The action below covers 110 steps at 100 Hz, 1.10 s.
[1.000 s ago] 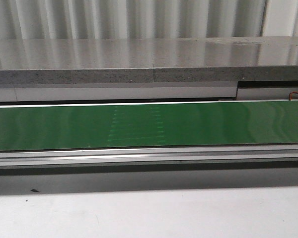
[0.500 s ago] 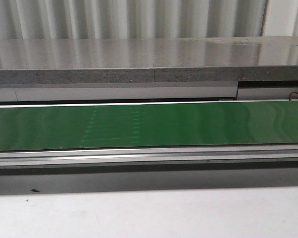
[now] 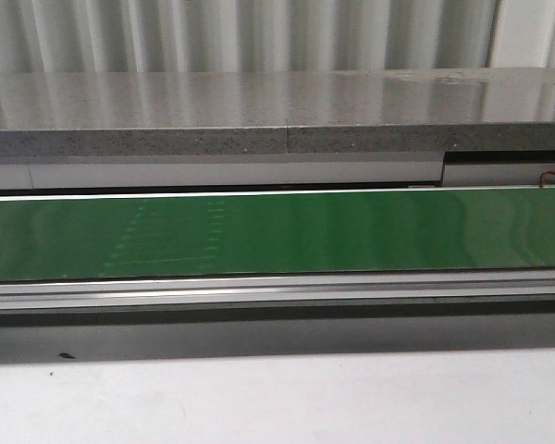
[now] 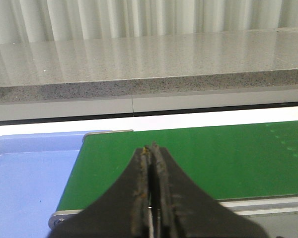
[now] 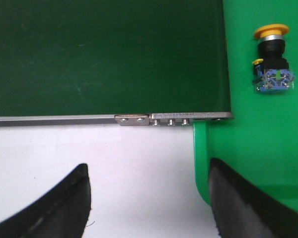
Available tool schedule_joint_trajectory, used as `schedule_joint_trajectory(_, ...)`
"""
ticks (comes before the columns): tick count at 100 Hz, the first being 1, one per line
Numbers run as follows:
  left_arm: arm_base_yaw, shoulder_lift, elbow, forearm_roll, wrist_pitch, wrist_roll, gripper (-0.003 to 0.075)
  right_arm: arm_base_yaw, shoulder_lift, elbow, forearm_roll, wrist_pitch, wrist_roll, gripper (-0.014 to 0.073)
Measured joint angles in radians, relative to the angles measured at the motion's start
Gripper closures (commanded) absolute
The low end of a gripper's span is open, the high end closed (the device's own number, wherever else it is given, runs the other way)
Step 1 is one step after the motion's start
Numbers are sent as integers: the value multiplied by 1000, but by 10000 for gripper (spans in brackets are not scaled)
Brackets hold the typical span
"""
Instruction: Move button from right to left
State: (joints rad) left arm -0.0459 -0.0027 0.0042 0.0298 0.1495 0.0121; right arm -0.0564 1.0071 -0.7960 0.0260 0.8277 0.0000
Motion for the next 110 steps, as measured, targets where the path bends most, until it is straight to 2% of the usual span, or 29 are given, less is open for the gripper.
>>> schedule_joint_trajectory(11, 0, 0, 0, 0, 0, 0, 741, -48, 69, -57, 0, 16, 0, 85)
schedule_joint_trajectory(35, 0, 0, 0, 0, 0, 0, 741, -262, 239, -154, -10, 18, 0, 85)
schedule_joint_trajectory(56, 0, 0, 0, 0, 0, 0, 741, -391, 433, -233, -14, 19, 0, 85)
schedule_joint_trajectory(80, 0, 0, 0, 0, 0, 0, 741, -420, 637, -309, -18, 11, -74, 85)
schedule_joint_trajectory(110, 0, 0, 0, 0, 0, 0, 741, -420, 806, -405, -16, -6, -138, 85)
